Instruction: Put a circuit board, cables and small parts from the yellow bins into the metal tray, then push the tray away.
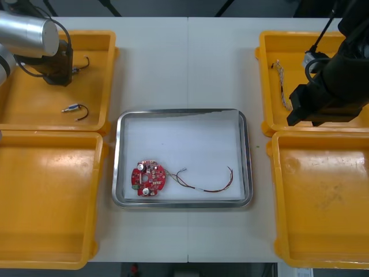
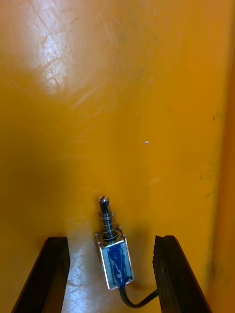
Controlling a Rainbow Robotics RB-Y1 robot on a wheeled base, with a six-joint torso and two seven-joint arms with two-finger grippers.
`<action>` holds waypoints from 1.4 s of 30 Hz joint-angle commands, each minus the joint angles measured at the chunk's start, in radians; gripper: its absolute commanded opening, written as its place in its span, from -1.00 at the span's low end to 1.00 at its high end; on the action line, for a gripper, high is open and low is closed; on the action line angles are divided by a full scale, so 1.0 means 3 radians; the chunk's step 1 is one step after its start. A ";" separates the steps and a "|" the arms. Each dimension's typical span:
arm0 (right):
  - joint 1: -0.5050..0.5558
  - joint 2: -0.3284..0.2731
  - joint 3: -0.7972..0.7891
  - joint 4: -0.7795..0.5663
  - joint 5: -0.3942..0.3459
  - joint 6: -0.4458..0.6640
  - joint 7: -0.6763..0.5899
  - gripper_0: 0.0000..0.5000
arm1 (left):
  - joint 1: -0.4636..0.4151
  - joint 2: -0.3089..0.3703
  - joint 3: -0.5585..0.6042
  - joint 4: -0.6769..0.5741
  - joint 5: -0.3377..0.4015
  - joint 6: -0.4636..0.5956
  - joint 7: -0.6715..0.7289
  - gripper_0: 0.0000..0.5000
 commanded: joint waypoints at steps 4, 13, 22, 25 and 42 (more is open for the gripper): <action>-0.0235 -0.0122 -0.0131 0.0494 0.0250 -0.0040 -0.0101 1.00 | 0.0068 -0.0060 -0.0018 -0.0042 0.0084 -0.0058 -0.0324 1.00; -0.0572 0.0042 -0.0111 0.1225 0.0500 -0.0219 0.0017 1.00 | 0.0083 -0.0060 -0.0330 -0.0047 0.0279 -0.0063 -0.0380 1.00; -0.0797 0.0282 0.0068 0.1705 0.0889 -0.0495 0.0145 1.00 | 0.0144 -0.0060 -0.0346 -0.0042 0.0258 -0.0124 -0.0406 1.00; -0.0849 0.0374 0.0109 0.1864 0.1017 -0.0613 0.0175 1.00 | 0.0144 -0.0060 -0.0346 -0.0042 0.0130 -0.0124 -0.0416 1.00; -0.1063 0.0911 0.0109 0.2999 0.1645 -0.1651 0.0385 1.00 | 0.0236 -0.0066 -0.0356 -0.0037 0.0105 -0.0232 -0.0457 1.00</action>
